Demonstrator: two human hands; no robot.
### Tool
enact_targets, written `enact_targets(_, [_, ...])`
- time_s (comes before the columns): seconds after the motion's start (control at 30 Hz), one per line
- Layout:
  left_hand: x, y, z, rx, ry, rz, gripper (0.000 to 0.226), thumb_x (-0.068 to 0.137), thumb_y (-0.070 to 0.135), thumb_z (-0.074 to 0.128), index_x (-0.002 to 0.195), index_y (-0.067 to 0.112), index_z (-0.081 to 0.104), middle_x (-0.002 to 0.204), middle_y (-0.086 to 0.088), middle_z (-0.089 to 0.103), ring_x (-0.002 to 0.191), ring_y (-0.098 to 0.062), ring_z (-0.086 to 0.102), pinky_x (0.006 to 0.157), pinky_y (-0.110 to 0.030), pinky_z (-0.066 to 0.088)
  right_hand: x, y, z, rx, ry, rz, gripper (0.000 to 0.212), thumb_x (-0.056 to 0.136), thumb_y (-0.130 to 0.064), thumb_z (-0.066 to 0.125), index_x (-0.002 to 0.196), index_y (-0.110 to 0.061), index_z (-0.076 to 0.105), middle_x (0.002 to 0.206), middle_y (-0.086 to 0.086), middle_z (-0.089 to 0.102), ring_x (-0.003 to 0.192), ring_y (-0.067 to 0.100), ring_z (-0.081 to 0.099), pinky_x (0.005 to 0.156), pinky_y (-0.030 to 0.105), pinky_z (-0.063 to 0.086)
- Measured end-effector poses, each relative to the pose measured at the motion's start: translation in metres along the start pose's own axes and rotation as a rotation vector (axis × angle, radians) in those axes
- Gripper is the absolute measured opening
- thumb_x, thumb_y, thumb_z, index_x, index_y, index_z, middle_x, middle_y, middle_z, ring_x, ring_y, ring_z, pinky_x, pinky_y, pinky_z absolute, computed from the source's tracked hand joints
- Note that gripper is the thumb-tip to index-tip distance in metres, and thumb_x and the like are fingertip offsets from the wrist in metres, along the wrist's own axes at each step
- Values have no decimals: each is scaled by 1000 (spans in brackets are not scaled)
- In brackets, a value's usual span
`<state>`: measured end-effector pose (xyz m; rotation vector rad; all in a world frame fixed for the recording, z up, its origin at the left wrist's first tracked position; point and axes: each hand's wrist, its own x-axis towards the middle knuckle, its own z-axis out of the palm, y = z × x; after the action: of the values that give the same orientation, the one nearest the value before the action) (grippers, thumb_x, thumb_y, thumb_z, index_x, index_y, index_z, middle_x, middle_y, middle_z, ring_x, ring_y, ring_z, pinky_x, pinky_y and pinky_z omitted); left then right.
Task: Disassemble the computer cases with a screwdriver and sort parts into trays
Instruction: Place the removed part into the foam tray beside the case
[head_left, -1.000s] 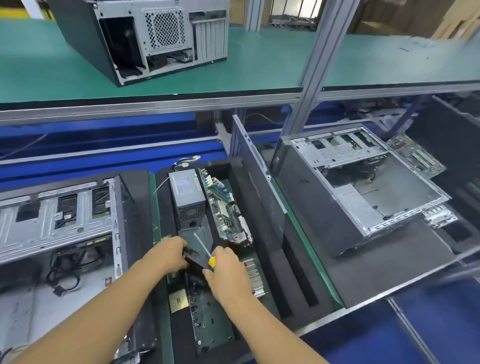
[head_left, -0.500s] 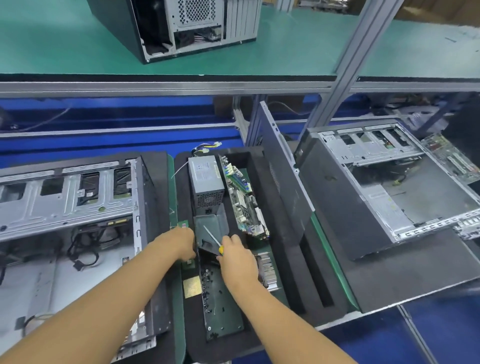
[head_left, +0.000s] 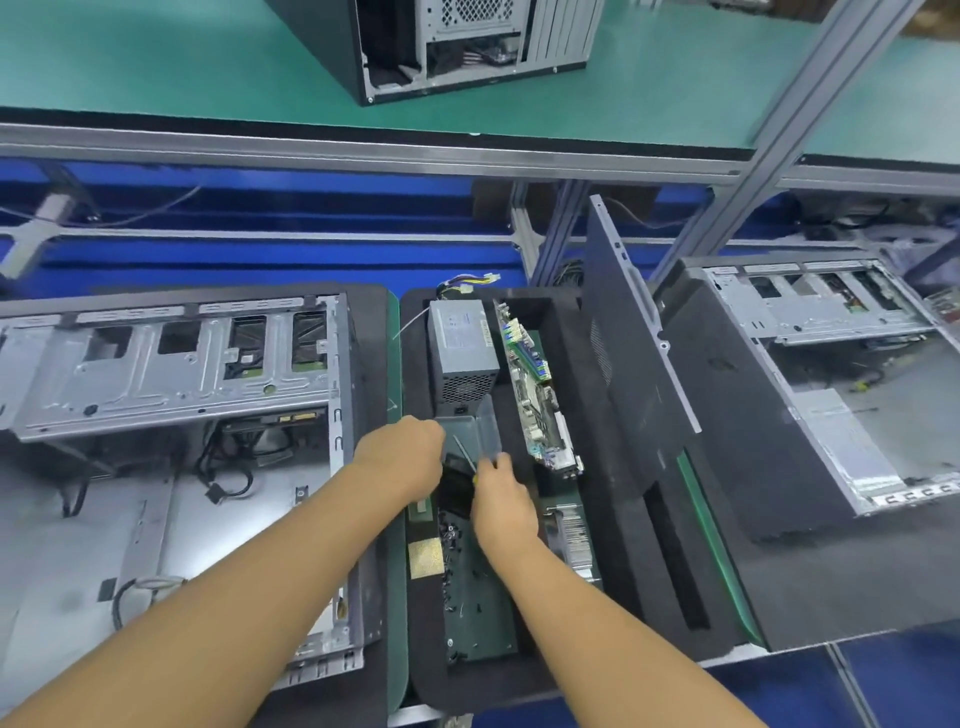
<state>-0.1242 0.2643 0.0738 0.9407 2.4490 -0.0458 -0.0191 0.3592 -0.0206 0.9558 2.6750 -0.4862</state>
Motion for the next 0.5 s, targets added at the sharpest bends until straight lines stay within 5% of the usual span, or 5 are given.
enact_targets(0.17, [-14, 1, -8, -79, 90, 19, 23, 96, 11, 51, 112, 18, 67, 108, -9, 66, 90, -30, 67, 80, -42, 58, -22, -4, -2, 293, 37, 20, 24, 96, -11, 51, 120, -10, 51, 124, 11, 52, 97, 30, 62, 78, 36, 46])
enact_targets(0.3, [-32, -3, -22, -495, 284, 39, 24, 101, 18, 42, 100, 24, 66, 83, 3, 73, 66, -13, 72, 66, -31, 56, -42, -12, -21, 769, 107, 5, 10, 92, -14, 51, 101, -19, 53, 84, 4, 61, 72, 21, 54, 69, 35, 48])
enact_targets(0.43, [-53, -19, -36, -972, 345, 51, 23, 99, 11, 41, 98, 25, 60, 73, 5, 74, 62, -9, 71, 61, -32, 56, -50, -35, -58, 1087, 165, -117, 29, 97, -14, 50, 122, -29, 56, 87, -1, 69, 72, 19, 62, 72, 42, 58])
enact_targets(0.5, [-61, -33, -38, -1115, 324, 37, 20, 97, 7, 47, 103, 20, 61, 80, 2, 75, 70, -7, 72, 66, -31, 56, -51, -50, -76, 1194, 146, -236, 33, 100, -11, 50, 127, -29, 51, 90, -5, 71, 69, 12, 62, 65, 32, 57])
